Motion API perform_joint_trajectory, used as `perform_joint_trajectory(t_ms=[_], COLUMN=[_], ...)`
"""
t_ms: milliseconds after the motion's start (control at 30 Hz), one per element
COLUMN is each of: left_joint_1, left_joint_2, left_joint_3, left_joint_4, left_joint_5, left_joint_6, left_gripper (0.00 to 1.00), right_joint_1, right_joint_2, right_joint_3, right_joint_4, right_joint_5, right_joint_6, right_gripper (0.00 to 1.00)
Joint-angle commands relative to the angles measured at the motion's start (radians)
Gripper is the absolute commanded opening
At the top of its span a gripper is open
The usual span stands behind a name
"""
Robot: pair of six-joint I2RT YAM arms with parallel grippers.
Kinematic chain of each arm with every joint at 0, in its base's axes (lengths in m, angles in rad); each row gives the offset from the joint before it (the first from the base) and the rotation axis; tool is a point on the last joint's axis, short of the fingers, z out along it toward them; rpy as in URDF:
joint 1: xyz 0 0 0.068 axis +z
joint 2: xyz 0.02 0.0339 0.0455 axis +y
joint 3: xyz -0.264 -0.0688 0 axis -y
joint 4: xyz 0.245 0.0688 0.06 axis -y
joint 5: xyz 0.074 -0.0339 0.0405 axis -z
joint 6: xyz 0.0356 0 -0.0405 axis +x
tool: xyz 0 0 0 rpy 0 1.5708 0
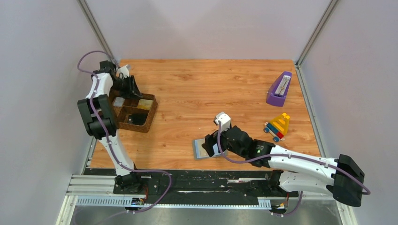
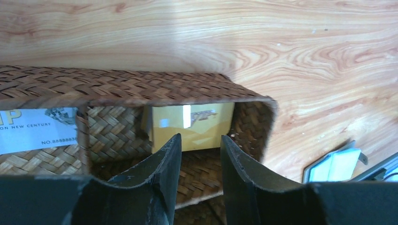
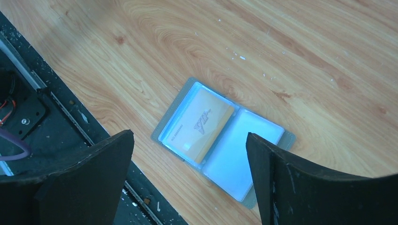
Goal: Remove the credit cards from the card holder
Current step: Place the credit card in the storage box, then remove the credit card from the card holder.
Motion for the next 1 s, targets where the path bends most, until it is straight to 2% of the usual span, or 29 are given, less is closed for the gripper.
perform_joint_trajectory(t_ms=[0, 167, 300, 433, 600, 667, 767, 967], left_joint_1=[-0.030, -0.073, -0.130, -0.238, -0.419, -0.476, -0.532, -0.538], left_joint_2=[-0.156, -0.281, -0.393, -0.524, -0.655, -0.713, -0.805, -0.930], left_joint_3=[0.020, -0.069, -0.191, -0.298, -0.462, -0.553, -0.643, -0.702], left_joint_4=[0.003, 0.058, 0.145, 0.182, 0.226, 0.263, 0.302, 0.275], left_joint_5=[0.016, 0.053, 0.118, 0.133, 0.116, 0.106, 0.092, 0.003], left_joint_6=[-0.038, -0.079, -0.144, -0.169, -0.219, -0.254, -0.286, -0.247], left_gripper=[0.44, 0.44, 0.42, 0.41, 0.41, 0.41, 0.42, 0.41], right_joint_1=[-0.005, -0.007, -0.021, -0.036, -0.044, -0.045, -0.042, 0.003], right_joint_2=[0.017, 0.068, 0.121, 0.203, 0.284, 0.325, 0.422, 0.551], right_joint_3=[0.053, 0.050, 0.031, 0.044, 0.085, 0.099, 0.194, 0.334], right_joint_4=[-0.030, -0.045, -0.037, -0.032, -0.039, -0.045, -0.144, -0.310], right_joint_5=[0.014, 0.013, 0.011, -0.012, -0.045, -0.025, -0.004, 0.104], right_joint_6=[0.118, 0.181, 0.284, 0.375, 0.464, 0.477, 0.481, 0.518], right_gripper=[0.91, 0.88, 0.75, 0.64, 0.58, 0.61, 0.72, 0.72])
